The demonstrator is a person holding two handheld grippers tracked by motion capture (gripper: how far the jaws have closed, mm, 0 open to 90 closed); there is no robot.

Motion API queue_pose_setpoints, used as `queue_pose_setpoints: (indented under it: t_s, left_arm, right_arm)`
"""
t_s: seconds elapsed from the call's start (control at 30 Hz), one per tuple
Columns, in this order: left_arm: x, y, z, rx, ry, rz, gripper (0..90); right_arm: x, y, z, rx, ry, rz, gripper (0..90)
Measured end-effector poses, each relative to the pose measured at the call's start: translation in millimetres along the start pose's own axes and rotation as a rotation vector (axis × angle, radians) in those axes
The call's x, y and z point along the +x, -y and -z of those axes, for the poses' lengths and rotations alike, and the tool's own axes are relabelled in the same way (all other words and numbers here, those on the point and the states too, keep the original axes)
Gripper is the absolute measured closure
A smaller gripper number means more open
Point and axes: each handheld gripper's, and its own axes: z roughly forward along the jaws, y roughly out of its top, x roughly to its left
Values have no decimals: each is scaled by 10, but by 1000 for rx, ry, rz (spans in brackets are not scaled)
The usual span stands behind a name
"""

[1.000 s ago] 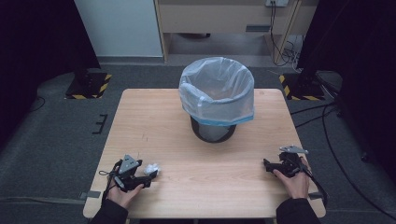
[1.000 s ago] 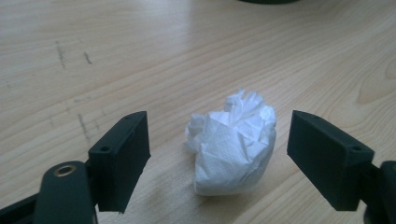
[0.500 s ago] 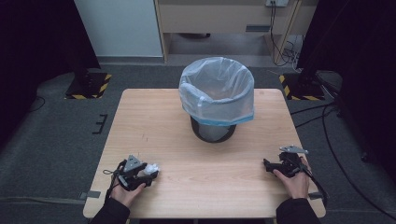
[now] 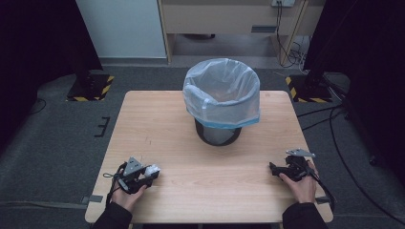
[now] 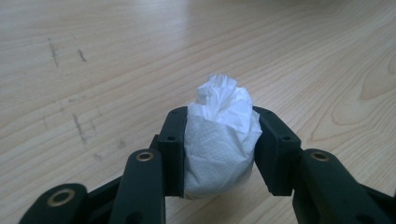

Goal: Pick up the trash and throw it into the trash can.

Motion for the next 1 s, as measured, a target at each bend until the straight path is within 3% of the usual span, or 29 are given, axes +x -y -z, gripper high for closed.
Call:
queue_pose_setpoints:
  t_s: [0.17, 0.47, 0.9, 0.93, 1.0]
  left_arm:
    - [21, -44, 79, -66, -8, 24, 579]
    - [65, -158, 151, -142, -16, 44, 578]
    - [103, -606, 259, -257, -19, 41, 581]
    - [99, -717, 266, -271, -17, 34, 581]
    - [97, -773, 270, -276, -19, 30, 581]
  right_arm:
    - [0, 0, 0, 0, 0, 0, 26]
    - [0, 0, 0, 0, 0, 0, 26]
    - [0, 0, 0, 0, 0, 0, 26]
    - [0, 0, 0, 0, 0, 0, 26]
    - [0, 0, 0, 0, 0, 0, 26]
